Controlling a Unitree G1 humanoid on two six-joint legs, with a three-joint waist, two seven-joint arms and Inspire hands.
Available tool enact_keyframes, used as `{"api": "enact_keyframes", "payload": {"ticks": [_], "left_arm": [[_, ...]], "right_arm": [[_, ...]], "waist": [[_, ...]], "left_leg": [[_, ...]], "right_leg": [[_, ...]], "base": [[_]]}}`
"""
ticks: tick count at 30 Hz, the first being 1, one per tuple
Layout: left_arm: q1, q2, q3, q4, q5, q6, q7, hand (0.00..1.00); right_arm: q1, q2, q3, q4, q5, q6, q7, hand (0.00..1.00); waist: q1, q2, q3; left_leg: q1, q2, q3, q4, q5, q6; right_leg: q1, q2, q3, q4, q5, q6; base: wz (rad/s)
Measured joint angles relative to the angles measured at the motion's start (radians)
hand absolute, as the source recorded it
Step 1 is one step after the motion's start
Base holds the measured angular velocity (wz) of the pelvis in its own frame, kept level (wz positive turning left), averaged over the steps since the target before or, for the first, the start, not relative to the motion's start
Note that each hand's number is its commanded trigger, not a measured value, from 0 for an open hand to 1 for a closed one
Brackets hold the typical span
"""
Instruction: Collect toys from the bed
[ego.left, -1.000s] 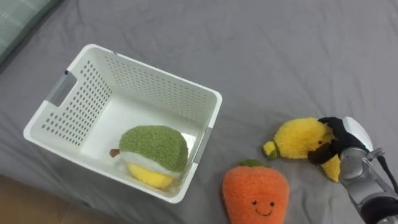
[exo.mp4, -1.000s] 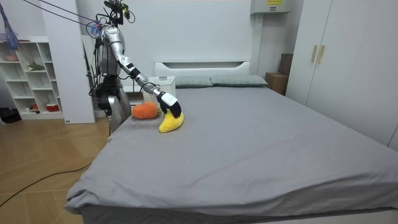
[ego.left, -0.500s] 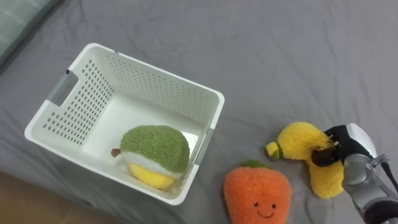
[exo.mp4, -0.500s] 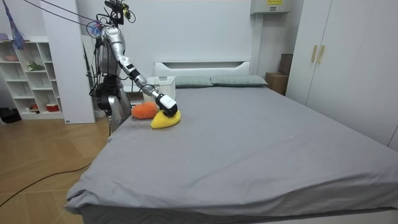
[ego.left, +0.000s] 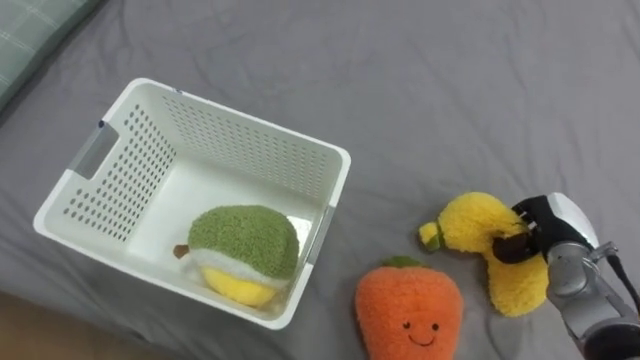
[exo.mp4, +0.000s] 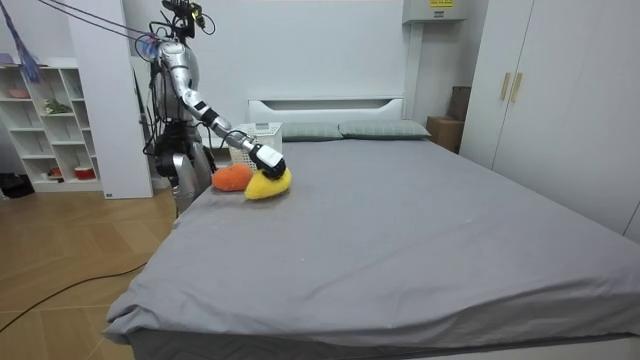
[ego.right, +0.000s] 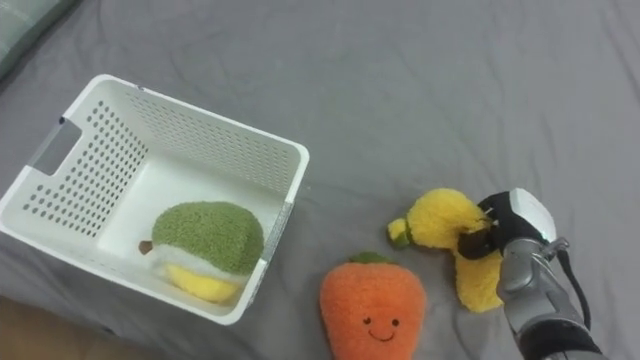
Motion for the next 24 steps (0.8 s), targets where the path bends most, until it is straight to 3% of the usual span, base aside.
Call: {"api": "enact_keyframes", "payload": {"ticks": [5, 10, 13, 16, 24], "left_arm": [[0.006, 0.000, 0.031, -0.013, -0.003, -0.007, 0.019, 0.00], [0.055, -0.003, 0.050, -0.014, -0.033, -0.008, 0.045, 0.00], [0.083, -0.004, 0.068, -0.015, -0.032, -0.005, 0.048, 0.00], [0.088, -0.005, 0.076, -0.016, -0.030, -0.002, 0.053, 0.00], [0.099, -0.014, 0.106, -0.016, -0.007, 0.004, 0.079, 0.00]], "right_arm": [[0.045, 0.000, -0.001, -0.153, 0.011, -0.001, 0.009, 1.00], [0.117, 0.001, -0.015, -0.346, 0.000, 0.009, 0.030, 1.00], [0.148, 0.000, -0.044, -0.481, 0.000, 0.009, 0.046, 1.00], [0.161, 0.000, -0.070, -0.543, 0.002, 0.012, 0.049, 1.00], [0.175, 0.000, -0.080, -0.702, 0.008, 0.051, 0.125, 1.00]], "waist": [[-0.012, -0.008, -0.0075], [-0.028, -0.028, -0.0224], [-0.049, -0.028, -0.0216], [-0.050, -0.027, -0.0208], [-0.053, -0.017, -0.0147]], "left_leg": [[0.074, 0.002, 0.020, -0.027, 0.000, 0.000], [0.139, 0.004, 0.044, -0.048, 0.000, 0.000], [0.160, 0.003, 0.047, -0.049, 0.000, 0.000], [0.177, 0.003, 0.053, -0.051, -0.001, 0.001], [0.210, 0.003, 0.055, -0.058, 0.000, 0.001]], "right_leg": [[0.057, 0.001, 0.015, -0.001, 0.000, 0.001], [0.102, 0.006, 0.043, -0.001, 0.000, 0.001], [0.121, 0.006, 0.045, -0.002, 0.000, 0.001], [0.131, 0.014, 0.069, -0.001, 0.000, 0.001], [0.159, 0.016, 0.075, -0.001, 0.000, 0.001]], "base": [[-0.11], [-0.16], [-0.03], [-0.09], [-0.01]]}}
